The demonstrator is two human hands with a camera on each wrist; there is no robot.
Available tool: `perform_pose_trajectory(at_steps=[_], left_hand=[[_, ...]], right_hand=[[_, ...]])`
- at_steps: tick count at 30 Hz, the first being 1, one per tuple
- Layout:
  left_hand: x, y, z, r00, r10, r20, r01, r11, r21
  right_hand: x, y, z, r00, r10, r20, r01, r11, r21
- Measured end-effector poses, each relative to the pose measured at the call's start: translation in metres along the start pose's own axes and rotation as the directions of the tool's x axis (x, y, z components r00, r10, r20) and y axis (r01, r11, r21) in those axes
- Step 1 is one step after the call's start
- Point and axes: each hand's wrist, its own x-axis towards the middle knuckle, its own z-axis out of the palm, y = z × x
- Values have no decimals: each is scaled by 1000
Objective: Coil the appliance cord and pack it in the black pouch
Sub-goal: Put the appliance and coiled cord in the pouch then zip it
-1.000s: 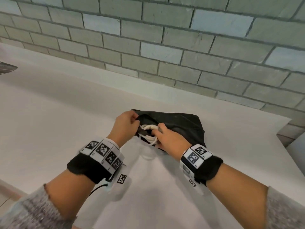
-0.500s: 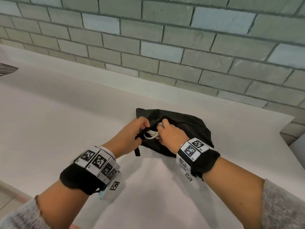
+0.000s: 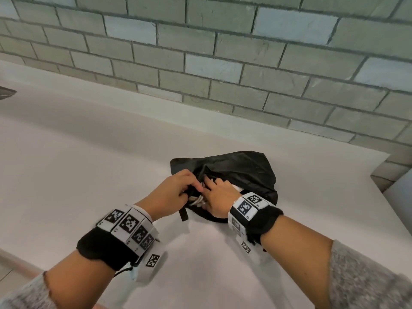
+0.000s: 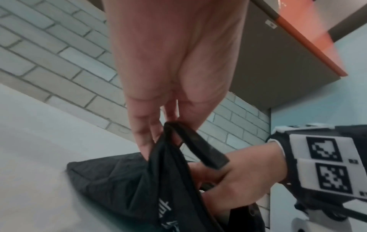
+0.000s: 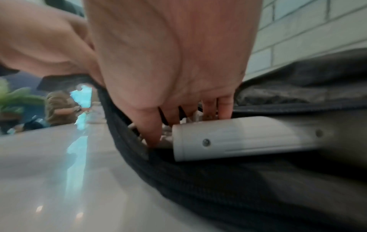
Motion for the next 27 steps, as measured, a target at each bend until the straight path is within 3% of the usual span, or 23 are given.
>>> perform_pose_trajectory(at_steps=[3, 7, 11, 16, 20, 24, 27], left_hand=[[-1, -7, -4, 997, -64, 32, 63, 998, 27], [1, -5, -3, 997, -69, -33, 69, 997, 18], [2, 0, -5, 999, -29, -38, 28, 999, -22], [0, -7, -9, 983, -52, 177, 48, 998, 29], [5, -7, -3, 907, -170, 385, 87, 971, 224], [17, -11, 4, 862, -280, 423, 106, 915, 389], [28, -13, 6, 860, -314, 402, 99, 876, 471]], right_hand=[[1, 4, -6, 998, 57, -31, -49, 974, 220], [8, 5, -1, 969, 123, -216, -28, 918, 395], [13, 9, 0, 976, 142, -166, -80, 940, 333], [15, 16, 3, 995, 87, -55, -74, 977, 198], [10, 27, -4, 998, 62, -29, -51, 955, 291], [-12, 45, -18, 994, 25, -103, 20, 910, 414], [-37, 67, -30, 961, 169, -221, -41, 871, 490]])
